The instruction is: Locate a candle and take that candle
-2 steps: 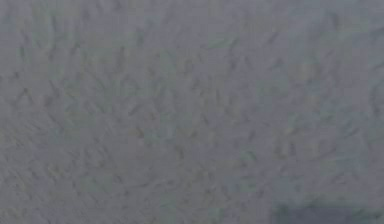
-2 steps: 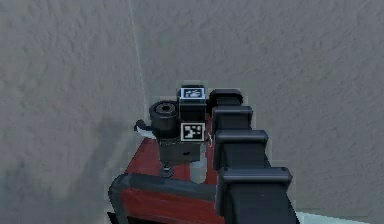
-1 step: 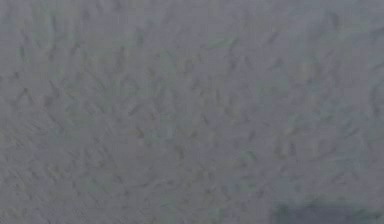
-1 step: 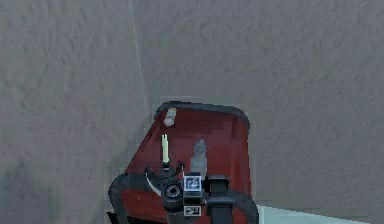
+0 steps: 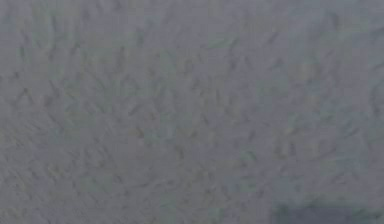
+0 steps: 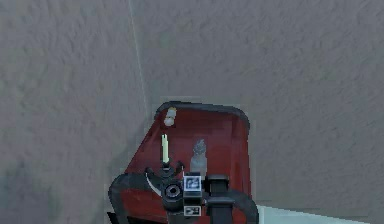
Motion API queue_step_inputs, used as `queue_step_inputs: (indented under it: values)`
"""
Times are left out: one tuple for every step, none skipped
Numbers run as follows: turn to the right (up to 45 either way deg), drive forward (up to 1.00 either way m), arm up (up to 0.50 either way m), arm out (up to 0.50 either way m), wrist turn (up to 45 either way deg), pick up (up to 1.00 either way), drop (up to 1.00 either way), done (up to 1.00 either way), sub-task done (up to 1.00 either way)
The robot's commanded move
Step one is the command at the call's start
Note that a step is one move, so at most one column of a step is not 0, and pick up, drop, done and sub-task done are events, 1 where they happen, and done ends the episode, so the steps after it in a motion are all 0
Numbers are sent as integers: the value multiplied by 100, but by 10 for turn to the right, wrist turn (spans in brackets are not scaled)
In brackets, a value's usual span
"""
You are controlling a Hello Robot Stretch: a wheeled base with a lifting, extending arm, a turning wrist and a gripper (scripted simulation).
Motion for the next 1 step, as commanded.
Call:
queue_step_inputs:
  values:
    - [0, 0, 10, 0, 0, 0, 0, 0, 0]
